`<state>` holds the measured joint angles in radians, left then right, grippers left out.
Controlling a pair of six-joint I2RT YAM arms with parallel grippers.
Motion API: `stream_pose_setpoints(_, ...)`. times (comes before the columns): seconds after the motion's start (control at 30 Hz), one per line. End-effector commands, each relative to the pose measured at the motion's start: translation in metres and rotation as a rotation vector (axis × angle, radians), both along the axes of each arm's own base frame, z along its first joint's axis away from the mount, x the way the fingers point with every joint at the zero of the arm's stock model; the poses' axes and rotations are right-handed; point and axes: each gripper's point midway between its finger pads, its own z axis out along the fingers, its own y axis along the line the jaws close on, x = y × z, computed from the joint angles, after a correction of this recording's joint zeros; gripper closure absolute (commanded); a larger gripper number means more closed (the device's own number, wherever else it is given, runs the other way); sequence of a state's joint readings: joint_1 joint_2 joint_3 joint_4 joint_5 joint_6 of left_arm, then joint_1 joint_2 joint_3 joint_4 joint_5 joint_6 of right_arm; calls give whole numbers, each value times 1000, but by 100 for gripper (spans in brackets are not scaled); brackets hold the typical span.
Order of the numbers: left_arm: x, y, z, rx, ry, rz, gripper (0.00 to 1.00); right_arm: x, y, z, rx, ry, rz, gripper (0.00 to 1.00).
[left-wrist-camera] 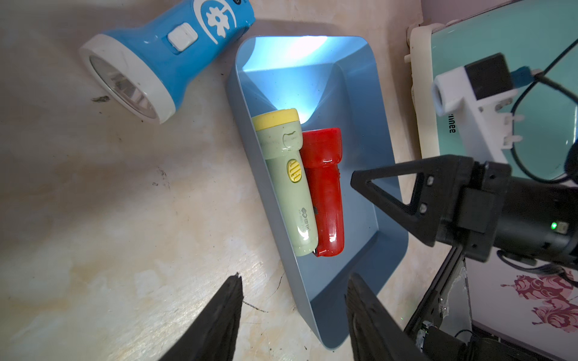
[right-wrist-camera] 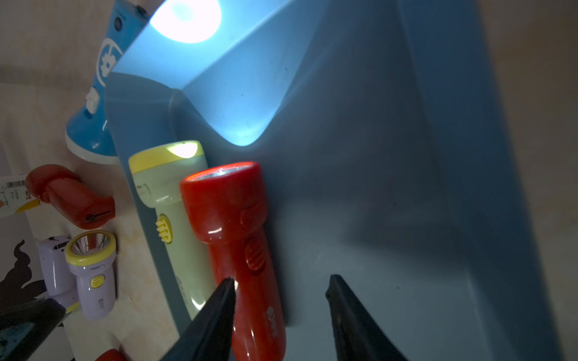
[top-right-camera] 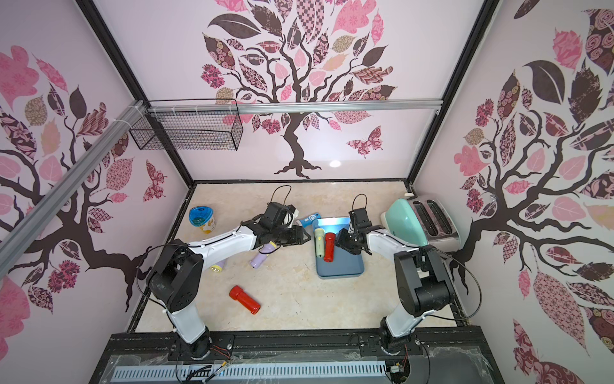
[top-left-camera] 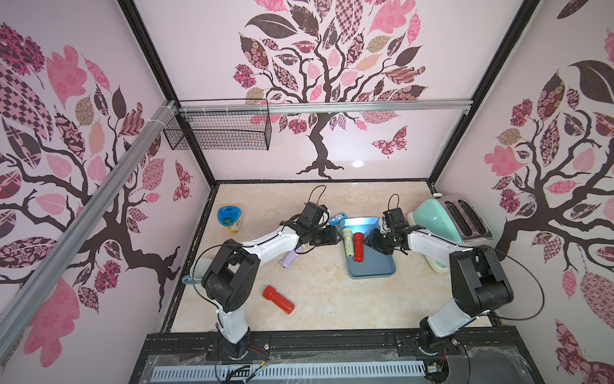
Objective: Put the flashlights into the storage boxes
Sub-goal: Place the flashlight at the storage box, then adjust the flashlight in the storage box.
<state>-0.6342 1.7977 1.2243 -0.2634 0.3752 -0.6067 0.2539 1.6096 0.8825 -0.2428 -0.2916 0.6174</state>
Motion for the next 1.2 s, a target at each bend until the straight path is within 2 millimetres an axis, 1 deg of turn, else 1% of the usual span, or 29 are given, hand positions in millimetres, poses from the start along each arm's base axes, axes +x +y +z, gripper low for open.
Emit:
stream_pose_setpoints(0.0,-6,6,-3,-4,2,10,44,4,19,17,44,-65,18,40)
stream_pose_setpoints(0.07,-8,10,-4,4,1,13,45,7,22,18,19,-76,29,37)
stream_pose_setpoints(0.17,-13,17,-4,21,-9,20,45,12,22,16,-34,-90,39,37)
stream_pose_setpoints(0.2,-14,19,-2,25,-14,23,45,13,21,15,-49,-90,40,38)
stream_pose_setpoints(0.23,-16,22,-2,33,-19,29,45,15,20,13,-60,-88,41,43)
stream_pose_setpoints(0.33,-19,30,0,47,-31,43,45,15,20,4,-72,-66,45,52)
stream_pose_setpoints(0.47,-24,34,2,42,-31,56,45,20,22,-9,-81,-43,51,54)
stream_pose_setpoints(0.63,-27,42,6,52,-41,78,45,29,26,-15,-91,-37,68,55)
stream_pose_setpoints(0.7,-25,49,6,80,-43,111,45,35,25,-16,-112,-46,72,62)
stream_pose_setpoints(0.77,-23,60,5,122,-51,148,47,42,24,-16,-141,-53,85,66)
stream_pose_setpoints(0.9,-21,80,4,183,-54,213,47,54,26,-16,-169,-68,122,66)
stream_pose_setpoints(1.03,-15,98,5,174,-52,281,47,64,35,-11,-161,-96,179,65)
stream_pose_setpoints(1.1,-13,103,5,166,-52,299,47,67,39,-8,-158,-114,215,64)
stream_pose_setpoints(1.17,-9,101,6,156,-64,294,46,71,43,-7,-157,-123,253,64)
